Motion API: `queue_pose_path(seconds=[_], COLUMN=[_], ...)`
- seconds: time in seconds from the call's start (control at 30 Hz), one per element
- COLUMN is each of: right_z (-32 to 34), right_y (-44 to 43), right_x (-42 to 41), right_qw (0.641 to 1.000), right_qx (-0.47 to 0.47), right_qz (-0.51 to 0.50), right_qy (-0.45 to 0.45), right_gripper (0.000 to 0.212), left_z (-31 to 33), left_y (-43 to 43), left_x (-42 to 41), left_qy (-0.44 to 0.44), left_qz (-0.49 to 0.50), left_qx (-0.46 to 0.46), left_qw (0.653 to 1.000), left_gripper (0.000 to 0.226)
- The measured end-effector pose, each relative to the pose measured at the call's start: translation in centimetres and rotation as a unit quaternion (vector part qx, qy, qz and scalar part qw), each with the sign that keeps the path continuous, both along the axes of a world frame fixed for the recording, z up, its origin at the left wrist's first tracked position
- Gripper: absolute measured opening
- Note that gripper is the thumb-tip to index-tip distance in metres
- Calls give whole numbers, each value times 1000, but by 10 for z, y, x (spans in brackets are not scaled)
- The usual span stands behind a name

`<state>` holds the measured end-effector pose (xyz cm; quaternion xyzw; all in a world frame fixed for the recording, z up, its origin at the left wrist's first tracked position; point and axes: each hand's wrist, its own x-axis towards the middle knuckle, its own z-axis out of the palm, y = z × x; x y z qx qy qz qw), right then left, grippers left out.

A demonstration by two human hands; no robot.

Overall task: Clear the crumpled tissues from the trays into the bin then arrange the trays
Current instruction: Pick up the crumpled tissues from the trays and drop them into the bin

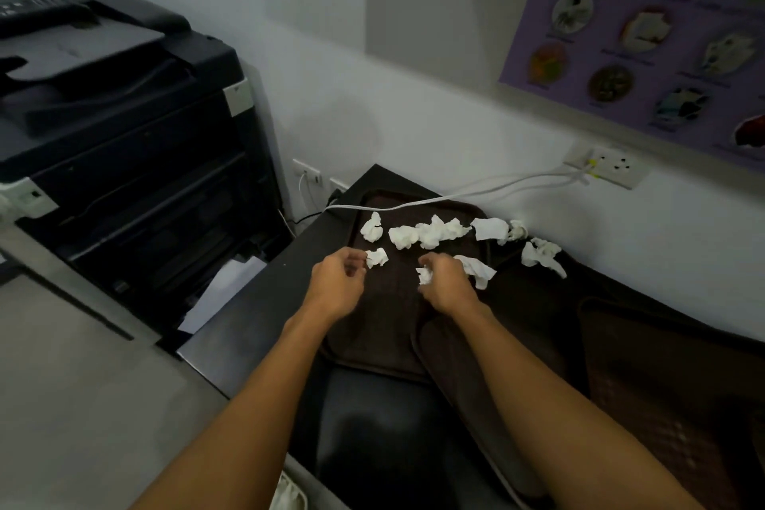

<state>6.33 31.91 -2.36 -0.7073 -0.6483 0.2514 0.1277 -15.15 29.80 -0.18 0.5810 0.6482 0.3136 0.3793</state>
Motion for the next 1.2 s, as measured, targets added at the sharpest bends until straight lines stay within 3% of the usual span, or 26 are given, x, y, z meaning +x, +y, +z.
queue_pose_path(seconds=[0.2, 0.4, 0.63, 0.77, 1.2], right_z=[-8, 9, 19, 18, 21], right_y=[9, 5, -8, -18, -43], right_x=[-2, 4, 13, 19, -1], right_qw=[999, 984, 975, 972, 963], right_qx=[18, 88, 122, 123, 102], right_qz=[-23, -95, -115, -124, -141], right_qy=[31, 120, 145, 156, 207], right_gripper=[29, 27, 25, 26, 23], left_z=[-15, -25, -45, -60, -46], left_y=[18, 43, 72, 75, 16], left_x=[2, 14, 35, 39, 5], left_qy=[7, 36, 169, 245, 46], left_qz=[-3, -19, -102, -147, 2], left_qx=[-7, 2, 9, 21, 21], left_qw=[1000, 999, 980, 958, 999], left_gripper=[27, 27, 43, 35, 7])
